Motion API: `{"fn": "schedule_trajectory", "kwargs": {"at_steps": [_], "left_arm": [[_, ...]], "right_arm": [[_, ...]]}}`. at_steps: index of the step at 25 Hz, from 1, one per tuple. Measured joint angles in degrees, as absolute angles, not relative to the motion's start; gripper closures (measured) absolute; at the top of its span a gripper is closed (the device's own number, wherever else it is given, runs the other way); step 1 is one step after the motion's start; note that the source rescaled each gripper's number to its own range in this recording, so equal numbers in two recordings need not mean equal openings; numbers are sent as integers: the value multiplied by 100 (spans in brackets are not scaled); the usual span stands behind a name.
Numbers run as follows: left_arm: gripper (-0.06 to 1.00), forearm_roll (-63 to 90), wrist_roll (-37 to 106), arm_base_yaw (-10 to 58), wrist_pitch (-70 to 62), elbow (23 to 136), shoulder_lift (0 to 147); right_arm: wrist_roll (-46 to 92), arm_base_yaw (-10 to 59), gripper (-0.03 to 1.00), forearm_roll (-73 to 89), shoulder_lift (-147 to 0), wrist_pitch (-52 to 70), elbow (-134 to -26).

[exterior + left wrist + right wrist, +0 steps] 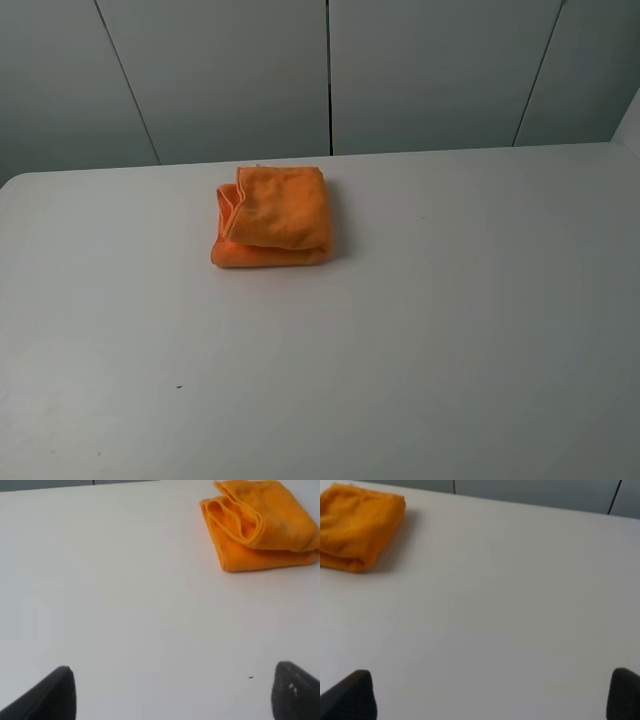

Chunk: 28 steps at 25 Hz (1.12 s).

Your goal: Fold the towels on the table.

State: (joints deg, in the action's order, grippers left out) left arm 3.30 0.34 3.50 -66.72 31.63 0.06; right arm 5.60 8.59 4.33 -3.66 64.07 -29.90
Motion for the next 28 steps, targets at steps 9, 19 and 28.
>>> {"fn": "schedule_trajectory", "kwargs": {"at_steps": [9,19,28], "left_arm": [[-6,80,67,350,-6259,2953,0],[-6,59,54,263,-6236,2940,0],[-6,59,40,-455,-6238,2936,0]], "right_arm": [[560,859,-3,494,-363,6328,-2938],[485,682,-3,493,-22,6303,-2938],[517,4,-3,355,3,6292,-2938]]}}
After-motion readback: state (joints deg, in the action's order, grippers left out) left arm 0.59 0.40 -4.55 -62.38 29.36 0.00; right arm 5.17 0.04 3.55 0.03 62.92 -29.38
